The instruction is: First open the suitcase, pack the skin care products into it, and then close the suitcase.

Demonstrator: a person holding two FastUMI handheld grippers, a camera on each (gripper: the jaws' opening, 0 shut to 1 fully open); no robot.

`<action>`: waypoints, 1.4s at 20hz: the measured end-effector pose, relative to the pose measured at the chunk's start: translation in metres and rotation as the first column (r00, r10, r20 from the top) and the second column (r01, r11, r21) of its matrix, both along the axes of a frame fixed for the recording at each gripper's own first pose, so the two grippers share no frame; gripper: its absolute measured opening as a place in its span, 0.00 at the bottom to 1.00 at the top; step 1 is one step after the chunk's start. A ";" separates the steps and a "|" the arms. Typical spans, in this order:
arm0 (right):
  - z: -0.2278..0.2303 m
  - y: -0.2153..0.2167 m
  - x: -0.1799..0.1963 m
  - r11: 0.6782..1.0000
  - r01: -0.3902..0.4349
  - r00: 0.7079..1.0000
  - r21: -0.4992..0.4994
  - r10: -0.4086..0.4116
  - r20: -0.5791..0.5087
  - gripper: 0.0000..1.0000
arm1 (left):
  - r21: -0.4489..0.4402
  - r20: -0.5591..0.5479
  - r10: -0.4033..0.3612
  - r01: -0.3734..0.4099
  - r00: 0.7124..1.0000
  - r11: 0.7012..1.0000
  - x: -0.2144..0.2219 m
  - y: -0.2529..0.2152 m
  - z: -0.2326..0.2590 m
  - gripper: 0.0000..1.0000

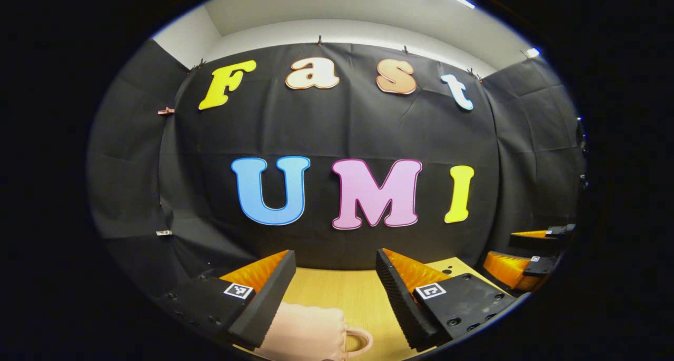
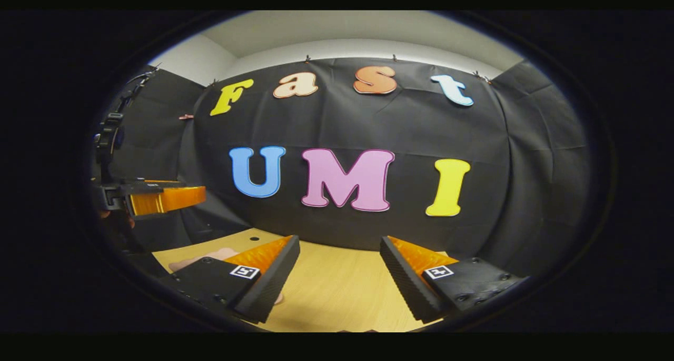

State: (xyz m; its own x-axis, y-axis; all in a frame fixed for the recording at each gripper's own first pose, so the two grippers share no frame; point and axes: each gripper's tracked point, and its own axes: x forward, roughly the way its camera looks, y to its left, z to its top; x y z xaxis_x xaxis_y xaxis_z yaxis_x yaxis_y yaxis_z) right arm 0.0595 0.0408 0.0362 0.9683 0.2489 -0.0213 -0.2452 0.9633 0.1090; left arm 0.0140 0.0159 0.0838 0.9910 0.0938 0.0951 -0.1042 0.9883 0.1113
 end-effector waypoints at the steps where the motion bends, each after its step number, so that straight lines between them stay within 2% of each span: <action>1: 0.004 0.002 0.003 1.000 -0.006 1.000 0.001 0.006 0.012 0.97 | 0.008 0.006 0.004 -0.004 1.000 1.000 -0.003 0.001 0.002 0.92; 2: 0.009 0.006 0.005 1.000 -0.014 1.000 0.003 0.014 0.024 0.97 | 0.021 0.009 0.014 -0.014 1.000 1.000 -0.007 0.003 0.003 0.96; 4: 0.014 0.016 0.007 0.999 -0.042 0.998 0.001 0.041 0.037 0.97 | 0.045 0.022 0.034 -0.034 0.999 0.998 -0.015 0.009 0.008 0.96; 5: 0.016 0.022 0.008 0.998 -0.058 0.997 -0.001 0.058 0.041 0.92 | 0.051 0.030 0.040 -0.041 0.999 0.998 -0.018 0.010 0.011 0.96; 6: 0.017 0.029 0.009 0.997 -0.073 0.996 -0.004 0.073 0.044 0.98 | 0.055 0.037 0.045 -0.047 0.998 0.997 -0.022 0.012 0.013 0.96; 9: 0.025 0.046 0.011 0.994 -0.112 0.992 -0.003 0.112 0.063 0.94 | 0.060 0.049 0.041 -0.044 0.998 0.997 -0.030 0.014 0.016 0.96; 11: 0.026 0.057 0.009 0.991 -0.137 0.988 -0.004 0.137 0.063 0.97 | 0.047 0.042 0.042 -0.044 0.998 0.998 -0.033 0.016 0.016 0.96; 26: 0.034 0.114 0.002 0.967 -0.253 0.965 0.002 0.252 0.075 0.98 | 0.038 0.053 0.161 -0.163 0.986 0.986 -0.071 0.061 0.021 0.96; 27: 0.035 0.117 0.003 0.966 -0.259 0.963 0.002 0.258 0.079 0.98 | 0.033 0.052 0.168 -0.170 0.984 0.985 -0.073 0.063 0.021 0.92; 28: 0.037 0.119 0.003 0.964 -0.265 0.961 0.003 0.264 0.086 0.98 | 0.025 0.051 0.176 -0.178 0.983 0.984 -0.073 0.066 0.021 0.96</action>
